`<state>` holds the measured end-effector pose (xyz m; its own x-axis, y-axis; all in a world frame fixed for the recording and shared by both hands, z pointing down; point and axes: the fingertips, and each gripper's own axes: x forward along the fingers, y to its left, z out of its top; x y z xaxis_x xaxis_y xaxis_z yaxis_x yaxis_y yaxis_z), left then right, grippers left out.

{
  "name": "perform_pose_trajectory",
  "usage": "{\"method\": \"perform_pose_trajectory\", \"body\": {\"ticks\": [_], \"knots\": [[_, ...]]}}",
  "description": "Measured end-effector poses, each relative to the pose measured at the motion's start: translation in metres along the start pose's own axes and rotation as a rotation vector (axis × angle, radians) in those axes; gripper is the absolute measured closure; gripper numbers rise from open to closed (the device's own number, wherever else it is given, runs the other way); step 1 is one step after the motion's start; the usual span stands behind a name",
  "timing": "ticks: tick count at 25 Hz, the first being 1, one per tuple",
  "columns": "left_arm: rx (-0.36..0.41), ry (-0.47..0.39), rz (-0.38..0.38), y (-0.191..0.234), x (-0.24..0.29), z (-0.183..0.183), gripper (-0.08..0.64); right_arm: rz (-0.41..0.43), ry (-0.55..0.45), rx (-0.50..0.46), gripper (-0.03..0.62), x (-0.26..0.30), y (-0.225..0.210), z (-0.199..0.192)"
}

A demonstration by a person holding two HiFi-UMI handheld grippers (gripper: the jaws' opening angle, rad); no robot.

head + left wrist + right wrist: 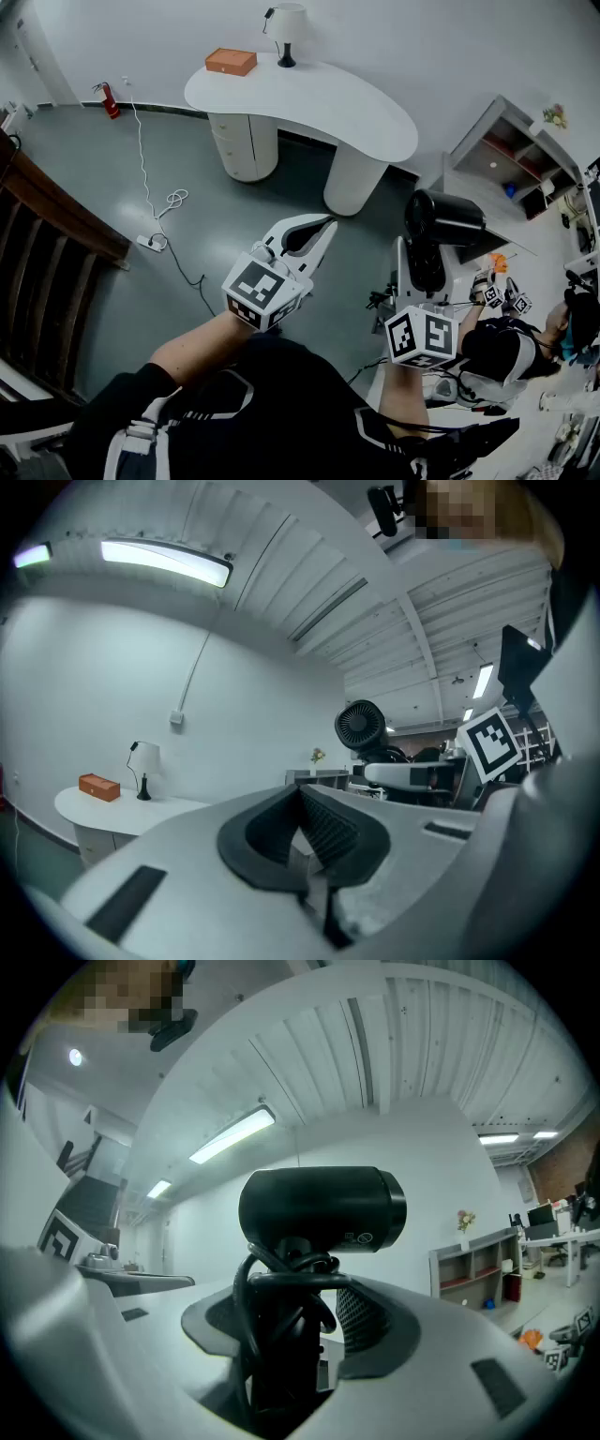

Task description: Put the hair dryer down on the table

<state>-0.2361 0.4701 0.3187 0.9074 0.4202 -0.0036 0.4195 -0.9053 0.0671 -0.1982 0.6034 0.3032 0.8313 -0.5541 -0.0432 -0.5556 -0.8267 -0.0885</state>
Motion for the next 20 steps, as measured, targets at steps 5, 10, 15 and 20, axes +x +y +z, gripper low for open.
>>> {"method": "perform_pose_trajectory", "body": {"ticks": [5, 10, 15, 20], "knots": [[-0.007, 0.012, -0.001, 0.010, 0.005, -0.002, 0.560, -0.023, 0.001, -0.001, 0.333, 0.011, -0.007, 0.002], [-0.019, 0.011, 0.017, 0.029, 0.011, -0.001, 0.560, -0.026, 0.005, -0.007, 0.333, 0.027, -0.004, 0.001], [-0.024, 0.003, 0.001, 0.035, 0.016, -0.001, 0.560, -0.034, 0.003, -0.003, 0.333, 0.035, -0.002, 0.000], [-0.029, 0.001, 0.001, 0.046, 0.020, 0.000, 0.560, -0.028, -0.009, -0.018, 0.333, 0.048, 0.005, 0.004]]}}
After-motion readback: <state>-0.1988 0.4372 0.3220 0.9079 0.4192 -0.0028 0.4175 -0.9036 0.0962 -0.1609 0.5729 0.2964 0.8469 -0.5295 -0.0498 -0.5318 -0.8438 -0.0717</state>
